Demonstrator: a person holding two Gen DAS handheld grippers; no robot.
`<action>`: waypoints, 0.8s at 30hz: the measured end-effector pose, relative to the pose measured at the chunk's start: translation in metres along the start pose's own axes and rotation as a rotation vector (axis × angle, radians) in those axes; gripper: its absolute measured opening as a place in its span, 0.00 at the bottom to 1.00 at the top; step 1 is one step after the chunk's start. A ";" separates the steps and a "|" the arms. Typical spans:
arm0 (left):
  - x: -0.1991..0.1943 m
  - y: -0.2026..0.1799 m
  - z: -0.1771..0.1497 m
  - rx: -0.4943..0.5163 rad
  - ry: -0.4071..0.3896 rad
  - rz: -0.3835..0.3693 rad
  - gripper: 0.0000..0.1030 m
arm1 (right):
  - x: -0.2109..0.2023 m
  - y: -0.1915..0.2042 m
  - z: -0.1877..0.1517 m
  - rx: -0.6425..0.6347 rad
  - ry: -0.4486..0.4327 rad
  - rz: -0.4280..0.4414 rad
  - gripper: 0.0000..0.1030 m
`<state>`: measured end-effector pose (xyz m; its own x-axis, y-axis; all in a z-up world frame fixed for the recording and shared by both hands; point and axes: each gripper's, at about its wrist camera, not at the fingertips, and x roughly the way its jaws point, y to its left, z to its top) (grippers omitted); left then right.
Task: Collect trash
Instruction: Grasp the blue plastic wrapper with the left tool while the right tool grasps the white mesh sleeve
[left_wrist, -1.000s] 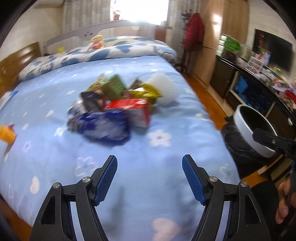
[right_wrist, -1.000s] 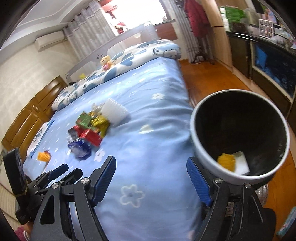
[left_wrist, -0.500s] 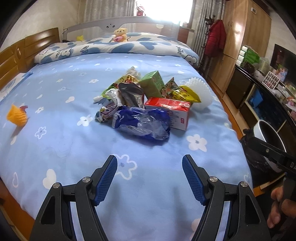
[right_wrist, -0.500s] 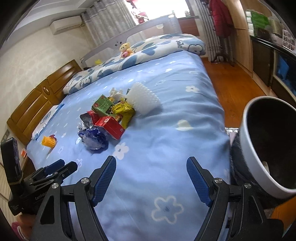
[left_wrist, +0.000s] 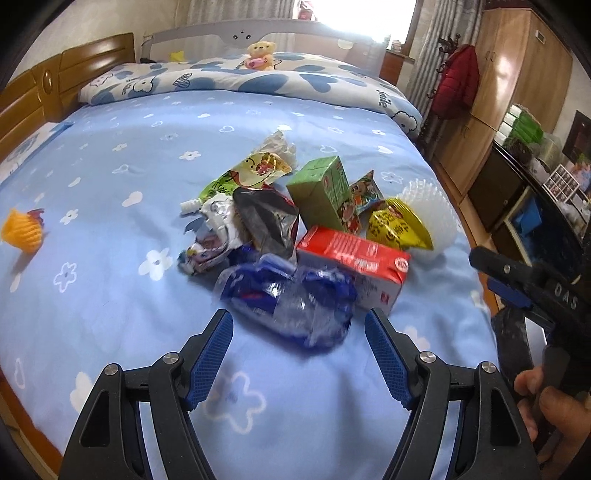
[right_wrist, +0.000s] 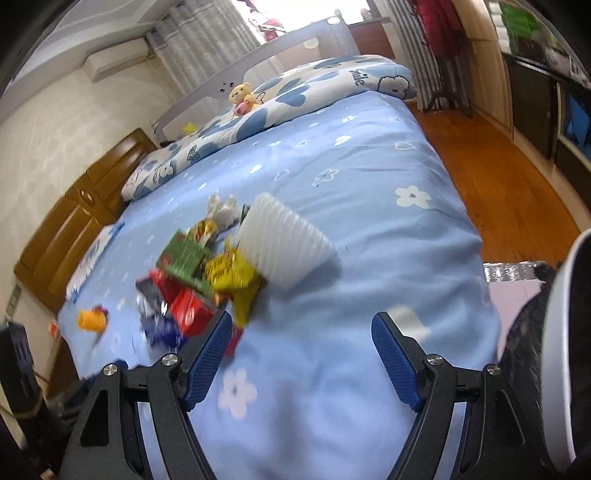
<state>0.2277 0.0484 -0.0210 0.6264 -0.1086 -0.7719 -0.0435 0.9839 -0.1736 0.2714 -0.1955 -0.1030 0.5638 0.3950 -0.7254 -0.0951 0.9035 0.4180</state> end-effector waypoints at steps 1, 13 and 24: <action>0.004 0.000 0.002 -0.001 0.003 0.003 0.72 | 0.002 -0.001 0.003 0.010 0.000 0.006 0.77; 0.040 0.005 0.007 0.004 0.014 -0.011 0.40 | 0.068 -0.021 0.024 0.186 0.081 0.132 0.37; 0.008 0.005 -0.015 0.037 -0.015 -0.051 0.20 | 0.010 -0.015 0.012 0.120 -0.008 0.116 0.20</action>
<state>0.2206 0.0504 -0.0375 0.6387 -0.1568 -0.7533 0.0175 0.9817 -0.1895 0.2882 -0.2071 -0.1105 0.5611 0.4940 -0.6642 -0.0616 0.8251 0.5616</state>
